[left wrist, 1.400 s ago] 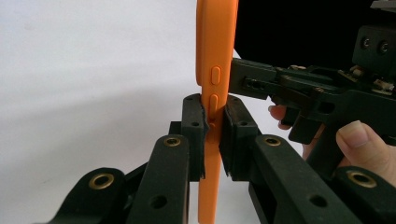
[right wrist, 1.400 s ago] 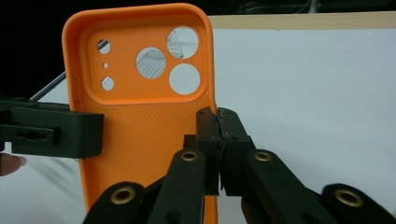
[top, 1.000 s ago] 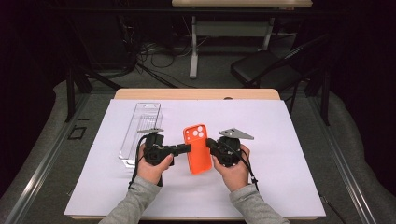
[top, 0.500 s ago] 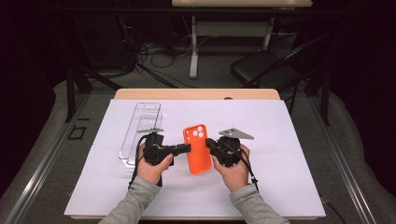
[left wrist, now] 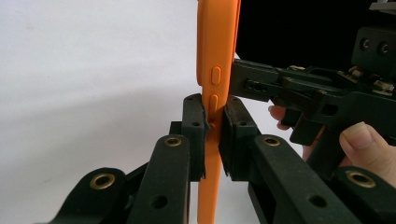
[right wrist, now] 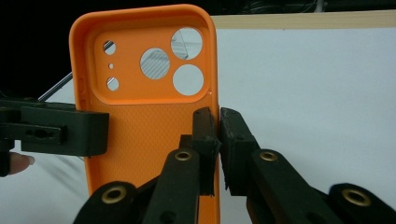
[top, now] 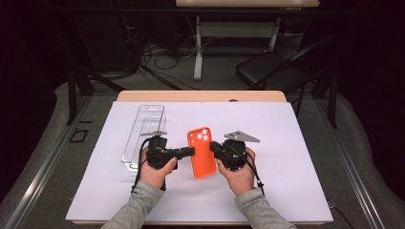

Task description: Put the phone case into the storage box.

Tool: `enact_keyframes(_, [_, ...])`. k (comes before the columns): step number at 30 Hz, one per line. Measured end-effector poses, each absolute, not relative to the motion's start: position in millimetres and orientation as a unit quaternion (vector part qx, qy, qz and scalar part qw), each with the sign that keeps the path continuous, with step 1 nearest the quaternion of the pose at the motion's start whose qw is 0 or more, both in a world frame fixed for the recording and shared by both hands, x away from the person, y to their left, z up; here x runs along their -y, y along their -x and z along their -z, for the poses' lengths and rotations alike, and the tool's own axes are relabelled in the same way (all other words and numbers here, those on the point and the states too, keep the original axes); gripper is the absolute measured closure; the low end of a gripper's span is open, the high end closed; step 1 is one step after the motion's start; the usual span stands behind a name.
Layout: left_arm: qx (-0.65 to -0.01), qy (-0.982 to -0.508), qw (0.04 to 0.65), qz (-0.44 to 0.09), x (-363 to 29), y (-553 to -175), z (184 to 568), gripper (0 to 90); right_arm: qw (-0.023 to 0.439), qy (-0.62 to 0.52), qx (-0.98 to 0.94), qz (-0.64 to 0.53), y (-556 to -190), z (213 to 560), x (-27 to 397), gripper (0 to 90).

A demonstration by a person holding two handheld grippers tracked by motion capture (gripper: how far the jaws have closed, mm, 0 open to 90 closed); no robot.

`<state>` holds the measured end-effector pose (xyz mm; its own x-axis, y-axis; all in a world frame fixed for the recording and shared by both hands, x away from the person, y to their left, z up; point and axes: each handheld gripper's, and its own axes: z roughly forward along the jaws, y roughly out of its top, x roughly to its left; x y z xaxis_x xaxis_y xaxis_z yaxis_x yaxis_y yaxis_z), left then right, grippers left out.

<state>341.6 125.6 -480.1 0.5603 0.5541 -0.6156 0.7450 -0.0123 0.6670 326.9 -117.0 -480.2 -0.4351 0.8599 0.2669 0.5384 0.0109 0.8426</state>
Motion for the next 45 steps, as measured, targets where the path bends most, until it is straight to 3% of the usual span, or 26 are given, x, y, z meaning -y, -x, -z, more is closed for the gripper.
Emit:
enact_keyframes(20, [-0.464, -0.702, 0.533, 0.084, -129, -343, 481, 81.8, 0.159, -0.499, -0.688, -0.503, -327, 477, 120, 78.6])
enact_keyframes(25, [-0.468, -0.699, 0.535, 0.081, -132, -344, 481, 81.8, 0.156, -0.495, -0.691, -0.503, -327, 475, 121, 73.4])
enact_keyframes(33, [-0.471, -0.695, 0.538, 0.069, -138, -345, 479, 81.8, 0.189, -0.466, -0.709, -0.496, -330, 473, 122, 58.9])
enact_keyframes(45, [-0.478, -0.69, 0.541, 0.057, -147, -347, 478, 81.8, 0.184, -0.453, -0.725, -0.485, -333, 474, 121, 57.2])
